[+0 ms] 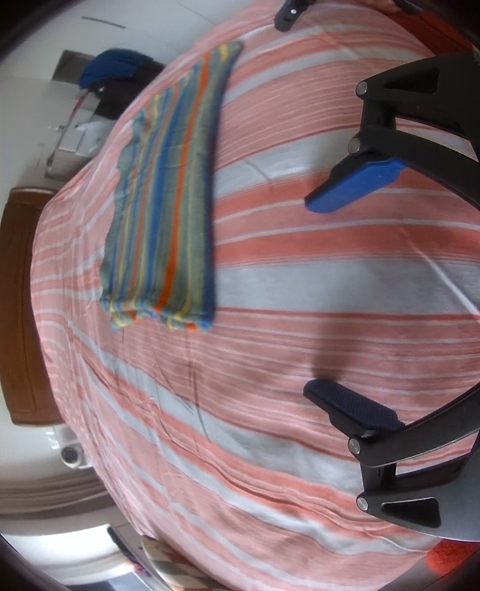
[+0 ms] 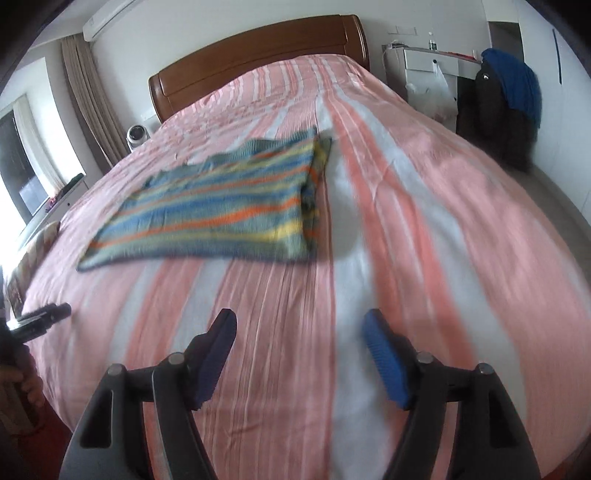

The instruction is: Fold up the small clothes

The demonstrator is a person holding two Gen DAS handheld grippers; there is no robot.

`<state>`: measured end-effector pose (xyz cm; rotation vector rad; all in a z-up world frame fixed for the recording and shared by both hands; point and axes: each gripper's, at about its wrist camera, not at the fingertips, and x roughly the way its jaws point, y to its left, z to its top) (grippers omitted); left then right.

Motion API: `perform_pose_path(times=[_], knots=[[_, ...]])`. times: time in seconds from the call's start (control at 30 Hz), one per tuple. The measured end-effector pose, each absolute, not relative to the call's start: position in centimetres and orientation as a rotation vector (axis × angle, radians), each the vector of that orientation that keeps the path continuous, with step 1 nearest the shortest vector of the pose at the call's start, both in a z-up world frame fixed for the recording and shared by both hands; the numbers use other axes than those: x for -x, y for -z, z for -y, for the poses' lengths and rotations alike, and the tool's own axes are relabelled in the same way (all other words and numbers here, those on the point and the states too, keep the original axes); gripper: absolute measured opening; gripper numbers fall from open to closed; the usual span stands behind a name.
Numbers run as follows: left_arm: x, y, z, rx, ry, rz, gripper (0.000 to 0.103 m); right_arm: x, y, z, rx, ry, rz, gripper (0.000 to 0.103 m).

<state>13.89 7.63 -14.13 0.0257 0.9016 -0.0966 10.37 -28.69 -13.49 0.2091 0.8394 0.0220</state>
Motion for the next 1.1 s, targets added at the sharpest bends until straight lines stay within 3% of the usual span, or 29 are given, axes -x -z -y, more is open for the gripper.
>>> perform_pose_path(times=[0.43, 1.1], knots=[[-12.8, 15.5, -7.7, -0.051, 0.078, -0.872, 0.102, -10.4, 15.8, 26.5, -0.101, -0.033, -0.827, 0.096], [-12.9, 15.7, -7.4, -0.076, 0.072, -0.866, 0.102, -10.6, 16.0, 26.1, -0.075, -0.034, -0.850, 0.102]])
